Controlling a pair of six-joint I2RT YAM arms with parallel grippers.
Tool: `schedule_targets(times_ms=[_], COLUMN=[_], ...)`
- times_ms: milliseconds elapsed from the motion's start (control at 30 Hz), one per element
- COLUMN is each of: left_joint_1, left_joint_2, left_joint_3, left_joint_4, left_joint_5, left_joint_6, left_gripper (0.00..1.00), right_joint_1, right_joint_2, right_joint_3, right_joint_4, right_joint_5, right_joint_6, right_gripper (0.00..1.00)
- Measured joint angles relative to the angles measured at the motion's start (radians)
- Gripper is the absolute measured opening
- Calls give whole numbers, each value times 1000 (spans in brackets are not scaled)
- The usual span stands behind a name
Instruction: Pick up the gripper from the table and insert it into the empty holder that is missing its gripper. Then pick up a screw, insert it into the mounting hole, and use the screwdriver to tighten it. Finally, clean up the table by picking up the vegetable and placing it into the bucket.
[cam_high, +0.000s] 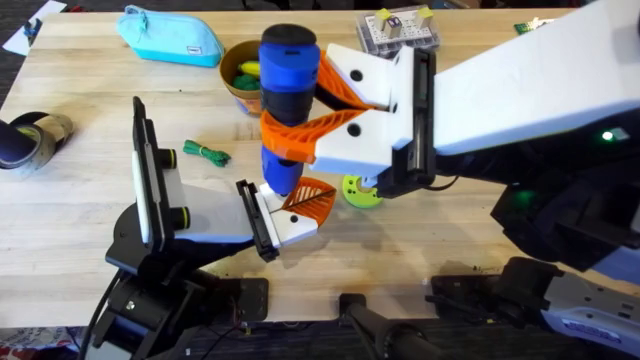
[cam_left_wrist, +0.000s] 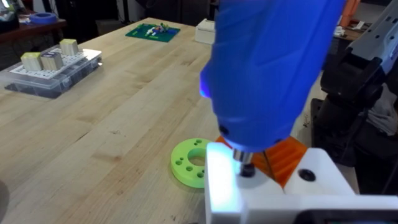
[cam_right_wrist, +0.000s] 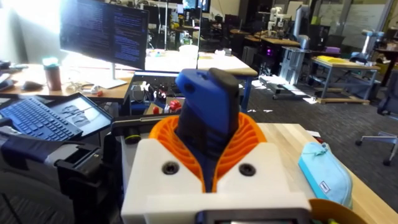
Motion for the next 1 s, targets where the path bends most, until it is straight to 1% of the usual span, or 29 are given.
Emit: schedule_targets(times_ms=[167,333,633,1000], left_joint_1=[0,0,0,0], left_joint_2=[2,2,2,2], left_joint_3=[0,0,0,0], left_joint_4=[-13,-12,-12,-12], left_joint_5=[-1,-1,-1,-1], left_joint_6=[-6,-7,-7,-7], left_gripper=[17,17,17,17], right_joint_1=[0,-11,-17,-17], right_joint_2=[1,0,-51,-36], right_joint_3=[-1,-8,-10,-10], right_joint_4=[-4,46,49,29], right_joint_5=[2,1,1,1], right_joint_6=[-2,-2,6,45], right_gripper=[46,48,48,47])
